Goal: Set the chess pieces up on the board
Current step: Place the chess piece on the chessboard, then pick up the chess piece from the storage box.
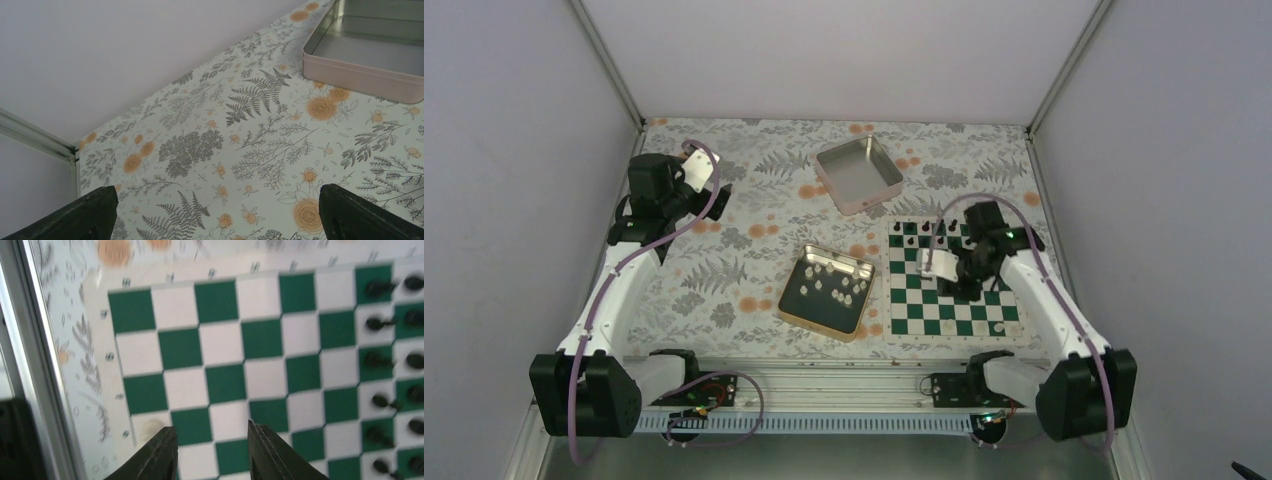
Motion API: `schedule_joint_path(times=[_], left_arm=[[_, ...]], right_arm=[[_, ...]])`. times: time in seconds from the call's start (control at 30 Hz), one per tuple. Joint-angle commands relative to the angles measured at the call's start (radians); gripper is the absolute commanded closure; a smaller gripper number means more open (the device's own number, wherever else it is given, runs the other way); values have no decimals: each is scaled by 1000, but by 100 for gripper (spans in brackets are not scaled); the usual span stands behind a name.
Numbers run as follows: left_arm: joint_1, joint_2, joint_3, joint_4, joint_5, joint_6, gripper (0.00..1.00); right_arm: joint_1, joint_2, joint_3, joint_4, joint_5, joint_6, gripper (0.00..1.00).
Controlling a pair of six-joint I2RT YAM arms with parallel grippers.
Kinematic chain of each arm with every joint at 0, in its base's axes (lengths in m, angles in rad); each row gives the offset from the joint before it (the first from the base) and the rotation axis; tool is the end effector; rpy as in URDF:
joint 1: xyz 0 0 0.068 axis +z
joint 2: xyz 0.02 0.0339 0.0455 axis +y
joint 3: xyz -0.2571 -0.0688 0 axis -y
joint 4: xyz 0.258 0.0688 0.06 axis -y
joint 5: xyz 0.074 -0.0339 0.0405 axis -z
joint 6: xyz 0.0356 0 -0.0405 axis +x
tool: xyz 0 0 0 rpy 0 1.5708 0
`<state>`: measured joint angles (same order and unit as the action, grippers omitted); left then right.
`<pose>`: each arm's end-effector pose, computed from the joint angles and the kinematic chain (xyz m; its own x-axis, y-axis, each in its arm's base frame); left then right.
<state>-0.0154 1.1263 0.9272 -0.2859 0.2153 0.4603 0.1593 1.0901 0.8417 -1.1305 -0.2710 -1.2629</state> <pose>0.2703 -0.0118 0.3027 -0.3270 0.4390 -0.8368 0.3899 0.8693 0.3038 0.1827 0.0390 0.2299 -0.1000 -0.9460 -0.3082 -0.9852 0.1375 -0.1021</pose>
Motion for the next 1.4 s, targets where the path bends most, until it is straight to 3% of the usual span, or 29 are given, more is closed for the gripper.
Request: schedule_joint_path(times=[0.0,0.27,0.5,1.37], left_arm=[[-3,6,0,10,16,8,0],[-3,0,-2,14,8,9,0],[-3,-7,-14,27,-3,8,0],[-3,-31,-33,36,4,6,0]], right_arm=[[133,139,146,42,-101,120,62],[423,374,305,227,-36,289,62],[538,520,323,322,39,329,66],[582,655,323,458,146,356,68]])
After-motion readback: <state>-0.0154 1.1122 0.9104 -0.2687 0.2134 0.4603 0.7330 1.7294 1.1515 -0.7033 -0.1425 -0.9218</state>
